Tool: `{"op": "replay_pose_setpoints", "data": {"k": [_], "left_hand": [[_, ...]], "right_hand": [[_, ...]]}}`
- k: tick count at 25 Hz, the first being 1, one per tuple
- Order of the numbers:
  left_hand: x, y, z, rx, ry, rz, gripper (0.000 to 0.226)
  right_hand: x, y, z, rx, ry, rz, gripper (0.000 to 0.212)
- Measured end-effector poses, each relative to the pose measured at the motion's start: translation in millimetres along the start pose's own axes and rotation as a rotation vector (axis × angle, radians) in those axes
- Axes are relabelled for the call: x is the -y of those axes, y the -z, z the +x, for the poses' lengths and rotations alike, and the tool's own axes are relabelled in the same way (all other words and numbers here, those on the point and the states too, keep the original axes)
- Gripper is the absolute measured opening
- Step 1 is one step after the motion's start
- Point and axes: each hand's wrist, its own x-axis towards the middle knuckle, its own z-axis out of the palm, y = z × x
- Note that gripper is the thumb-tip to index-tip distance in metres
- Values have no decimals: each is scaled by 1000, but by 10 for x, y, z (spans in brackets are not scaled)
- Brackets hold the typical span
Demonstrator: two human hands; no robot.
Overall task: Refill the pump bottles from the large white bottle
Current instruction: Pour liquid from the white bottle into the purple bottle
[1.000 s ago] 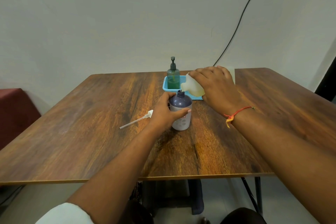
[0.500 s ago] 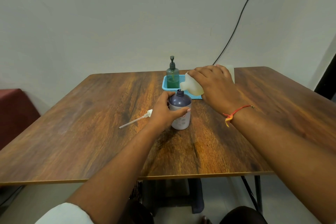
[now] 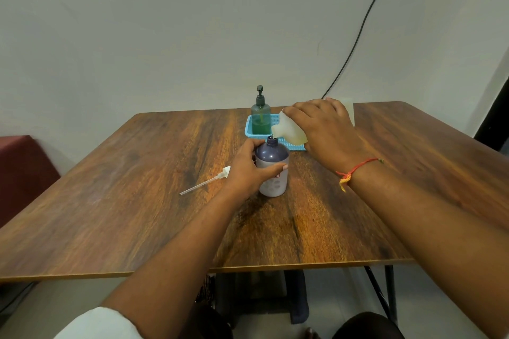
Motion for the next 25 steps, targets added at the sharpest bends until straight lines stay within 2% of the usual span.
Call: {"op": "replay_pose_setpoints", "data": {"k": [25], "left_hand": [[0,1,2,-6,14,12,67]], "right_hand": [[17,24,14,27,11,-43,56]]}}
